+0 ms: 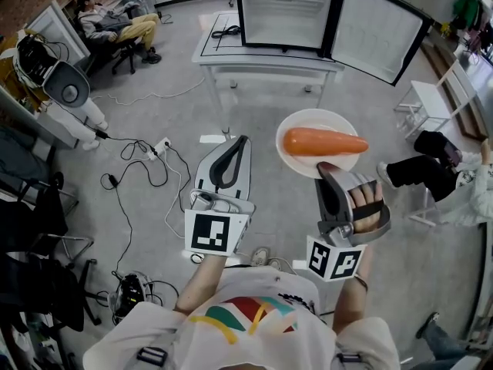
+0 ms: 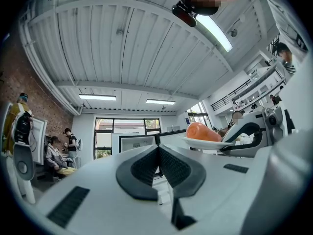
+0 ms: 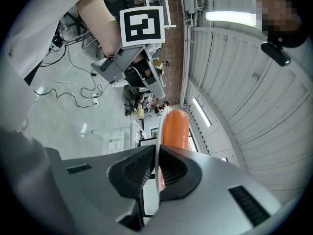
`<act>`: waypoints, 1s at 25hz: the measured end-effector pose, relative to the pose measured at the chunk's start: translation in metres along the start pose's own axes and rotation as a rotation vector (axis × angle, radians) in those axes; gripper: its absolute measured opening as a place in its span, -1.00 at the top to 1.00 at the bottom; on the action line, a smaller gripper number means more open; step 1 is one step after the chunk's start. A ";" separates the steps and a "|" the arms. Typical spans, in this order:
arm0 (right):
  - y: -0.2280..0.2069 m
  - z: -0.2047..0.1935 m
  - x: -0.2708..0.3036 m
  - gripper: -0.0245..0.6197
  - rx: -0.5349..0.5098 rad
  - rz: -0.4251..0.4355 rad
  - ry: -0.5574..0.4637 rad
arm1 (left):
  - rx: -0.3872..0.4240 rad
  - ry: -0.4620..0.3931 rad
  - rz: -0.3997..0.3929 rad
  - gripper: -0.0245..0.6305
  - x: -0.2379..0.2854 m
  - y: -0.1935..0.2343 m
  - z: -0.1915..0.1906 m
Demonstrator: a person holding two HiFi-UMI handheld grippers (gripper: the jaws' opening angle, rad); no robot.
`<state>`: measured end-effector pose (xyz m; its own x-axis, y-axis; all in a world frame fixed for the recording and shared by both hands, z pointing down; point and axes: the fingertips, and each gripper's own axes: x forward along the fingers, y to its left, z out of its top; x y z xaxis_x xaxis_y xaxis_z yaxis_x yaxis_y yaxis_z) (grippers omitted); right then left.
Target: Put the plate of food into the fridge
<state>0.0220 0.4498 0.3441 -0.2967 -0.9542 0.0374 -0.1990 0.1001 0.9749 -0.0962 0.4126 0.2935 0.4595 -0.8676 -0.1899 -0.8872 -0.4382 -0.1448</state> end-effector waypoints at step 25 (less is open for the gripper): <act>0.014 0.044 0.051 0.86 -0.045 0.031 0.051 | -0.023 0.017 0.024 0.90 -0.011 0.089 -0.029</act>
<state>-0.0369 0.4150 0.3502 -0.2538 -0.9641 0.0776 -0.1481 0.1180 0.9819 -0.1816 0.3763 0.3109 0.4378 -0.8816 -0.1765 -0.8986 -0.4225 -0.1182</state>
